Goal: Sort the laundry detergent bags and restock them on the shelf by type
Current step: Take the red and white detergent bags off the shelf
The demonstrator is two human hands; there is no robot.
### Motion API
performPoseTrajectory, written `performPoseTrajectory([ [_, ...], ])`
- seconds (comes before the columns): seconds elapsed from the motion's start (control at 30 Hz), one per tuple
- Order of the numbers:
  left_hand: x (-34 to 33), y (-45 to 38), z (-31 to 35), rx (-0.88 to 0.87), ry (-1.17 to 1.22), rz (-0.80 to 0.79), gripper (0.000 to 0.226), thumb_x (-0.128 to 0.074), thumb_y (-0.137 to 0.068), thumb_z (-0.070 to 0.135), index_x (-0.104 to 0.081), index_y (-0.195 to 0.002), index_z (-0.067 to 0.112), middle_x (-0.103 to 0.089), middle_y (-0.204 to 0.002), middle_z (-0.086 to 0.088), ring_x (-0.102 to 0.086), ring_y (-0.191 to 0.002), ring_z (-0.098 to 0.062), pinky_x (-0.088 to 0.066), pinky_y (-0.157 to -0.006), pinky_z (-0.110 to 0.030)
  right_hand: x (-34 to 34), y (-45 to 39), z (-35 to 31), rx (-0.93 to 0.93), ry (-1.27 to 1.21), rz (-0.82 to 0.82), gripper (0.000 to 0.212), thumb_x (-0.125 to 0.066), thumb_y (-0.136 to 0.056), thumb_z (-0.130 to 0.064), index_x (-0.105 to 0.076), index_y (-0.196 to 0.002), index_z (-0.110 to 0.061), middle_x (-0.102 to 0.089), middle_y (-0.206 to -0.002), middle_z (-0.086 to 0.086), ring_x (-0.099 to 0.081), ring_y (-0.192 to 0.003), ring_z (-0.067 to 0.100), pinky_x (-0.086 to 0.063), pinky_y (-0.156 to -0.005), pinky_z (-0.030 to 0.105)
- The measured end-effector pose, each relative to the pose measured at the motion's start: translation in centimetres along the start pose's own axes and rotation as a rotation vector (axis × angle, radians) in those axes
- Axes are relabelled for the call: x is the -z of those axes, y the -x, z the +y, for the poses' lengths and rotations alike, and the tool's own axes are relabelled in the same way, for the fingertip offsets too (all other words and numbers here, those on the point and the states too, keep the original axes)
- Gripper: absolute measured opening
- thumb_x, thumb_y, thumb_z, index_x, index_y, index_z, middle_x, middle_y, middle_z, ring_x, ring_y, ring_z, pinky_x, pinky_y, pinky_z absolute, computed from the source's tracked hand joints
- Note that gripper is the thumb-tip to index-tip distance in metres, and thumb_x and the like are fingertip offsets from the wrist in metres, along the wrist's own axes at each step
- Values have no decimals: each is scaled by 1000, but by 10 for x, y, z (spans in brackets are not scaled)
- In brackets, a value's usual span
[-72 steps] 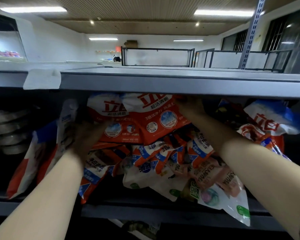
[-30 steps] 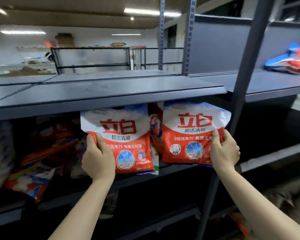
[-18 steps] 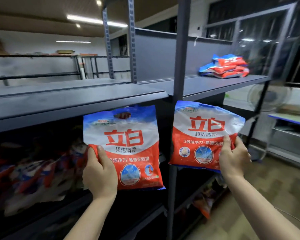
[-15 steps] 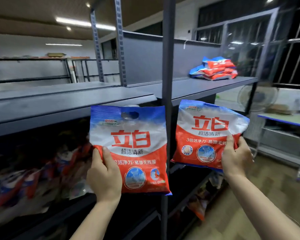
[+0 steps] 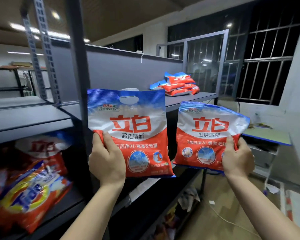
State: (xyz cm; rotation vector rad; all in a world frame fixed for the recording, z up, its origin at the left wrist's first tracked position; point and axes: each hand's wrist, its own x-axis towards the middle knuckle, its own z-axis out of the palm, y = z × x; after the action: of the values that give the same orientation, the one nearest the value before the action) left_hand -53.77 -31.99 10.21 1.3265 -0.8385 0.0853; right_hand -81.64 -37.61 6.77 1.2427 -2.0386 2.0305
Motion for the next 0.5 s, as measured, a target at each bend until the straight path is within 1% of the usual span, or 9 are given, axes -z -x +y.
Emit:
performPoseTrajectory([
  [0.1,-50,3,24,22,-13,15,35,-34,-102,33,-55,-97,6,-67,-92,-15,-60,-85,-39,-34,-70,-34,-7,-49,18,0,4,-26,45,-41,-93,-53,-60,-93,-13,-69,-96,15,-61,-89,39,-48,-77,43],
  [0.17,-81,0,34,46,-30,27,32,-33,-102,32,-54,-98,7,-66,-94,-11,-59,-88,-37,-32,-70,-31,-12,-78,28,-4,-8,-29,45,-41,-94,-53,-60,-93,-13,-69,-97,14,-61,-89,39,-49,-78,44],
  [0.27,-126,-12,46,53,-42,67,33,-31,-102,34,-53,-102,8,-66,-100,-14,-58,-93,-39,-33,-71,-34,-20,-116,39,-6,-28,-16,39,-44,-96,-47,-62,-94,-11,-69,-97,14,-61,-89,38,-45,-74,39],
  [0.33,-155,-24,54,56,-51,80,34,-30,-102,34,-52,-104,8,-65,-104,-15,-57,-94,-40,-31,-70,-35,-27,-140,46,-1,-46,-5,36,-45,-98,-42,-62,-95,-11,-69,-97,15,-61,-88,36,-42,-73,38],
  [0.4,-184,-36,62,63,-67,87,34,-30,-102,33,-51,-104,7,-64,-105,-16,-56,-96,-40,-30,-70,-35,-35,-162,51,5,-66,0,35,-45,-98,-41,-62,-96,-11,-68,-98,15,-61,-88,35,-41,-71,36],
  [0.5,-231,-57,70,66,-71,84,34,-28,-101,34,-49,-104,8,-64,-107,-14,-55,-98,-39,-33,-74,-37,-54,-194,59,5,-58,-6,37,-44,-97,-45,-61,-96,-12,-68,-94,12,-60,-85,34,-41,-69,35],
])
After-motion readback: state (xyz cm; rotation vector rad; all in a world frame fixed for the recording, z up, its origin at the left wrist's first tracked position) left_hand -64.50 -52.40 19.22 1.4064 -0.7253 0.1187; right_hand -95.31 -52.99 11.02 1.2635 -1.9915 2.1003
